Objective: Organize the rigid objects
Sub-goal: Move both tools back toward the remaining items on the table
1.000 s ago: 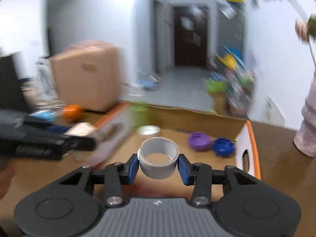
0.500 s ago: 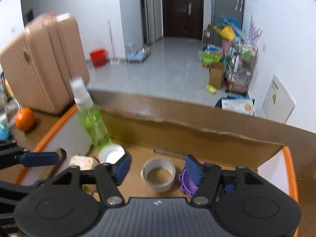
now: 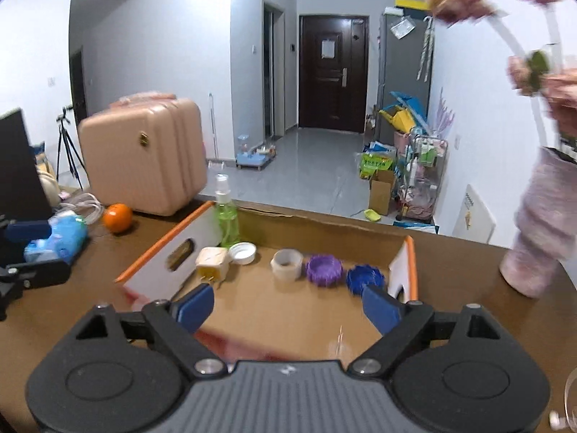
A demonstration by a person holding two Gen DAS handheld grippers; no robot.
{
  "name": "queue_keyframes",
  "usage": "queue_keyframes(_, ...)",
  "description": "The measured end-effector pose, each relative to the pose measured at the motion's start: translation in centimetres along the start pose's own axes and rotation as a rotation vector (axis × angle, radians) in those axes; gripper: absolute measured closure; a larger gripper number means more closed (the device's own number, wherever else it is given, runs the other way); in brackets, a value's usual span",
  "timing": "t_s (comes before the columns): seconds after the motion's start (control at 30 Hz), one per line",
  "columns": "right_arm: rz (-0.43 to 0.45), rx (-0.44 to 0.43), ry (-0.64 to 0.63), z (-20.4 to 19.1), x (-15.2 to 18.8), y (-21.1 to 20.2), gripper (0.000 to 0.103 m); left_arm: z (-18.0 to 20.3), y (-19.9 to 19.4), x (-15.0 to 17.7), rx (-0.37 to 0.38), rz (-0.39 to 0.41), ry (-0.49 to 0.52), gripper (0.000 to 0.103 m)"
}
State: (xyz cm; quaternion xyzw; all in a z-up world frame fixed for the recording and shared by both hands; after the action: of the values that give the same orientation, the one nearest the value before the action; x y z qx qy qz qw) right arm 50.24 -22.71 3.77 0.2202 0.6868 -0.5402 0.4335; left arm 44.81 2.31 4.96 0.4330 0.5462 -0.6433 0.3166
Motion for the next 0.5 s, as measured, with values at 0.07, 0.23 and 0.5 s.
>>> queue_keyframes(0.07, 0.028, -0.021, 0.013, -0.7, 1.6, -3.4, 0.008, 0.5, -3.1, 1.1, 0.002, 0.025, -0.013, 0.000)
queue_keyframes(0.23, 0.060, -0.038, 0.059, -2.2, 6.2, -10.3, 0.005, 1.7, -9.2, 5.8, -0.016, -0.029, -0.006, 0.000)
queue_keyframes(0.5, 0.062, 0.022, 0.109, -5.8, 15.6, -15.4, 0.004, 3.3, -17.4, 13.5, -0.065, -0.017, 0.016, 0.000)
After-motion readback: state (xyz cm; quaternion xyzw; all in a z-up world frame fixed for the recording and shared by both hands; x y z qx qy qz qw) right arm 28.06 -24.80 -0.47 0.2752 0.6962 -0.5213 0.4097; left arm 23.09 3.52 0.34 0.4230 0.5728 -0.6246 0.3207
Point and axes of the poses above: each gripper's, at about its wrist camera, not at the fingertips, and y roughly the way its jaws point, z to its right, x to its underside, the point moved 6 cm from there along y, roughly the way its jaws point, and after that the axes turned 1 degree about -z, right-handed, at the moved point
